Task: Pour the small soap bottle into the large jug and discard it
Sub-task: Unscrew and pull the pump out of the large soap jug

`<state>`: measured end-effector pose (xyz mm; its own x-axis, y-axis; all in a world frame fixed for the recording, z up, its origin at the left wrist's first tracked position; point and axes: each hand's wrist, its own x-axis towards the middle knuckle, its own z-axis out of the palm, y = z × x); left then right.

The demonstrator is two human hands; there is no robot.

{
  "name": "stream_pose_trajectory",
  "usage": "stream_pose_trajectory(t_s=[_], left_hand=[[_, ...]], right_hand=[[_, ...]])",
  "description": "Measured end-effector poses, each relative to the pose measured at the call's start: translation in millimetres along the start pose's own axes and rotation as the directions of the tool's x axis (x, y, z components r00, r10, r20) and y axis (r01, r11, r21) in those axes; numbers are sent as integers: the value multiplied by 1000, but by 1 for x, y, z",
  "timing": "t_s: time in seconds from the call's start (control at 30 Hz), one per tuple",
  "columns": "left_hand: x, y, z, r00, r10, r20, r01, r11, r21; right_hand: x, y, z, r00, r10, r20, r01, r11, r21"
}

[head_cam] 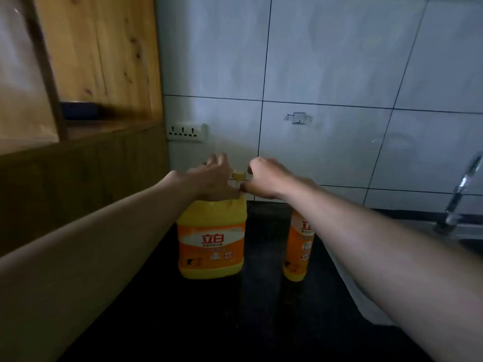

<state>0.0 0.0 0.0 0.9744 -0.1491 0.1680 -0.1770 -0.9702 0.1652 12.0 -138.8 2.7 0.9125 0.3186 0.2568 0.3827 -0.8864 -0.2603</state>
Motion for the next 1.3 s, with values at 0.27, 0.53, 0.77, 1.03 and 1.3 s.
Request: stream_pose_trajectory(t_s=[0.27, 0.53, 0.77, 1.03, 1.3], left_hand=[[7, -12, 12, 974, -55, 218, 32, 994, 108], [9, -14, 15, 970, -42, 240, 19, 995, 96], [13, -18, 15, 968, -25, 251, 1, 995, 96], [18, -23, 19, 972, -17, 235, -14, 992, 129], [11, -22, 19, 980, 4, 200, -33, 989, 141]], right_hand=[[16, -7, 23, 991, 130, 17, -131, 991, 39], [29, -14, 31, 957, 287, 34, -289, 952, 102], [32, -5, 32, 975, 186, 118, -200, 972, 120], [34, 0, 28, 977, 106, 184, -130, 984, 122], [42, -6, -5, 883, 90, 462, -134, 989, 64]])
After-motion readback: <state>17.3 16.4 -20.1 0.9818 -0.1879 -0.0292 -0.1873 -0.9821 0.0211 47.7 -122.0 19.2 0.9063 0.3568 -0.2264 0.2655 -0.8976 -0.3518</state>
